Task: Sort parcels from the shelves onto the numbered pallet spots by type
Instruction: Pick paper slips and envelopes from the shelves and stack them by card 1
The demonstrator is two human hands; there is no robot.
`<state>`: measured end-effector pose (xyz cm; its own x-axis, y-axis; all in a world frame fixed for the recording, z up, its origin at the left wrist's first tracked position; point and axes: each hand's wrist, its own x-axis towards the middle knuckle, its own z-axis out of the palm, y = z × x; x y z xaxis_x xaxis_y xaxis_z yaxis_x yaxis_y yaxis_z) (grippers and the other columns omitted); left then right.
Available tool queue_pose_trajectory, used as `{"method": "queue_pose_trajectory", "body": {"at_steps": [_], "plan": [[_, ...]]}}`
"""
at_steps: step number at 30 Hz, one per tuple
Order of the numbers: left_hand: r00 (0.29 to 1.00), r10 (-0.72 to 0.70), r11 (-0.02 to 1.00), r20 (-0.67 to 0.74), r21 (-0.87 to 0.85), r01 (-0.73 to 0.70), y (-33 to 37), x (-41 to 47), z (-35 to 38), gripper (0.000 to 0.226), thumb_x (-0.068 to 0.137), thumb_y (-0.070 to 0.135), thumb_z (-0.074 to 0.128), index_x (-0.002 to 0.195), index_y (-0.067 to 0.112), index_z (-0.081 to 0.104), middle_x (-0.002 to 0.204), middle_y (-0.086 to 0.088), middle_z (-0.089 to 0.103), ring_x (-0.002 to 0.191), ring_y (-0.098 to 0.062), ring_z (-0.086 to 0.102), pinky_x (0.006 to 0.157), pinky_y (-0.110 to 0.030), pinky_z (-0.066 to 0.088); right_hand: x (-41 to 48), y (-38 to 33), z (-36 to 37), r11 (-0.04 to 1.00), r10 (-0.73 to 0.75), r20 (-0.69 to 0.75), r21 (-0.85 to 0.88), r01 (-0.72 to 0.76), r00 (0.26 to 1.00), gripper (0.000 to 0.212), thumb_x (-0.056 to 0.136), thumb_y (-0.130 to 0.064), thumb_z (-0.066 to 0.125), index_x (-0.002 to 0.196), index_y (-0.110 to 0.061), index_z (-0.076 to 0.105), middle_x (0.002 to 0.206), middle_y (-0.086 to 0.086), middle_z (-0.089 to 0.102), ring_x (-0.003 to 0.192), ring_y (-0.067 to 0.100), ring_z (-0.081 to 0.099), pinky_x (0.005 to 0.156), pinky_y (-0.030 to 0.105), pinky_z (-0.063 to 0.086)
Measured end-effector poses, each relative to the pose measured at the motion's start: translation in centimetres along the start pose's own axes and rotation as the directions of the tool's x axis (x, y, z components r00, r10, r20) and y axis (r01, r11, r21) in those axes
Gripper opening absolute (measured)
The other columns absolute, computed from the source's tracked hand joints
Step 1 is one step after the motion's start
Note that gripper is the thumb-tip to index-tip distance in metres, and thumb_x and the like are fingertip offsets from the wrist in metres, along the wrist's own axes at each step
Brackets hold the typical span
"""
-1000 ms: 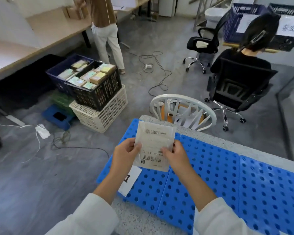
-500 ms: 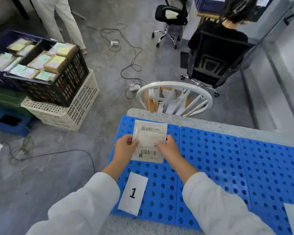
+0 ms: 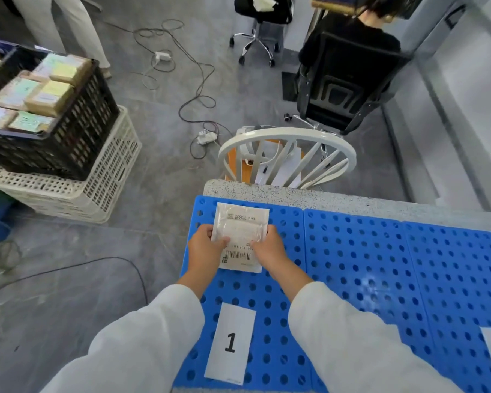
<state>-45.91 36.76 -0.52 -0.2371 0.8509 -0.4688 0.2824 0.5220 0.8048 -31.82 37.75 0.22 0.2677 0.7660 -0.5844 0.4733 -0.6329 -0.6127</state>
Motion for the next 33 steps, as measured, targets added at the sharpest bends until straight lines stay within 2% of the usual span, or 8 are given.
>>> {"method": "queue_pose_trajectory", "body": {"at_steps": [4,8,12,14,17,20,27,33], "plan": [[1.0,0.008,1.0,0.009,-0.005,-0.008,0.3,-0.3,0.5,0.025,0.086,0.011,0.07,0.105,0.015,0.054,0.095,0.005,0.06,0.092,-0.016,0.063,0.059,-0.013,0.042,0.3,0.4,0.1,1.0,-0.022,-0.045,-0.018,0.022,0.999,0.032,0.092,-0.004,0.053,0.122,-0.012,0.043,0.122,0.007,0.052,0.102,0.02,0.057,0.077,0.031,0.051],[0.999,0.036,0.99,0.003,0.134,-0.036,0.7,-0.6,-1.1,0.046,0.088,0.019,0.069,0.128,0.006,0.05,0.119,-0.005,0.057,0.106,-0.018,0.056,0.083,-0.024,0.046,-0.7,1.7,-1.8,0.999,-0.047,-0.058,-0.01,0.046,0.997,0.05,0.092,-0.011,0.057,0.138,-0.014,0.039,0.135,0.005,0.043,0.114,0.019,0.053,0.082,0.028,0.05],[0.971,0.217,0.899,0.096,0.367,-0.237,2.6,-1.7,-2.4,0.036,0.096,0.026,0.056,0.125,0.006,0.052,0.129,-0.008,0.056,0.105,-0.017,0.052,0.086,-0.028,0.04,-3.7,3.9,-5.7,0.97,-0.172,-0.027,-0.179,0.165,0.985,0.043,0.097,-0.023,0.054,0.137,-0.011,0.045,0.14,0.004,0.043,0.125,0.017,0.047,0.092,0.023,0.039],[0.93,0.301,0.788,0.209,0.495,-0.366,4.5,-3.2,-1.9,0.042,0.096,0.034,0.053,0.133,0.013,0.048,0.137,-0.004,0.052,0.118,-0.019,0.051,0.094,-0.032,0.043,-5.8,4.5,-8.2,0.949,-0.222,-0.009,-0.233,0.214,0.975,0.044,0.098,-0.026,0.053,0.138,-0.011,0.044,0.141,0.002,0.042,0.128,0.016,0.044,0.094,0.023,0.039],[0.828,0.389,0.556,0.404,0.613,-0.561,8.2,-7.1,0.0,0.053,0.097,0.039,0.049,0.144,0.016,0.038,0.147,-0.001,0.042,0.133,-0.02,0.041,0.105,-0.034,0.039,-9.2,5.0,-12.9,0.902,-0.309,-0.014,-0.321,0.288,0.951,0.051,0.097,-0.033,0.052,0.143,-0.014,0.038,0.146,0.0,0.038,0.133,0.017,0.039,0.106,0.029,0.034],[0.7,0.474,0.361,0.534,0.608,-0.708,11.9,-12.3,2.4,0.059,0.097,0.041,0.049,0.147,0.015,0.032,0.151,-0.001,0.035,0.14,-0.019,0.03,0.113,-0.032,0.028,-13.5,5.4,-18.3,0.841,-0.387,-0.051,-0.43,0.329,0.921,0.06,0.097,-0.038,0.051,0.148,-0.014,0.03,0.152,0.0,0.031,0.138,0.019,0.033,0.111,0.033,0.032],[0.411,0.583,0.066,0.701,0.464,-0.884,17.9,-27.3,8.1,0.063,0.096,0.044,0.05,0.147,0.014,0.03,0.15,-0.001,0.035,0.139,-0.018,0.031,0.112,-0.03,0.026,-26.4,11.1,-30.5,0.776,-0.44,-0.23,-0.583,0.239,0.868,0.069,0.095,-0.039,0.055,0.151,-0.014,0.022,0.154,0.001,0.028,0.139,0.021,0.033,0.111,0.035,0.033],[0.12,0.597,-0.163,0.793,0.266,-0.95,21.2,-40.3,13.7,0.062,0.095,0.047,0.05,0.147,0.019,0.032,0.151,0.002,0.035,0.139,-0.014,0.032,0.112,-0.028,0.026,-37.5,18.9,-38.9,0.85,-0.316,-0.404,-0.522,0.068,0.858,0.076,0.093,-0.046,0.057,0.152,-0.015,0.02,0.159,0.002,0.018,0.144,0.022,0.025,0.112,0.039,0.032]]}}
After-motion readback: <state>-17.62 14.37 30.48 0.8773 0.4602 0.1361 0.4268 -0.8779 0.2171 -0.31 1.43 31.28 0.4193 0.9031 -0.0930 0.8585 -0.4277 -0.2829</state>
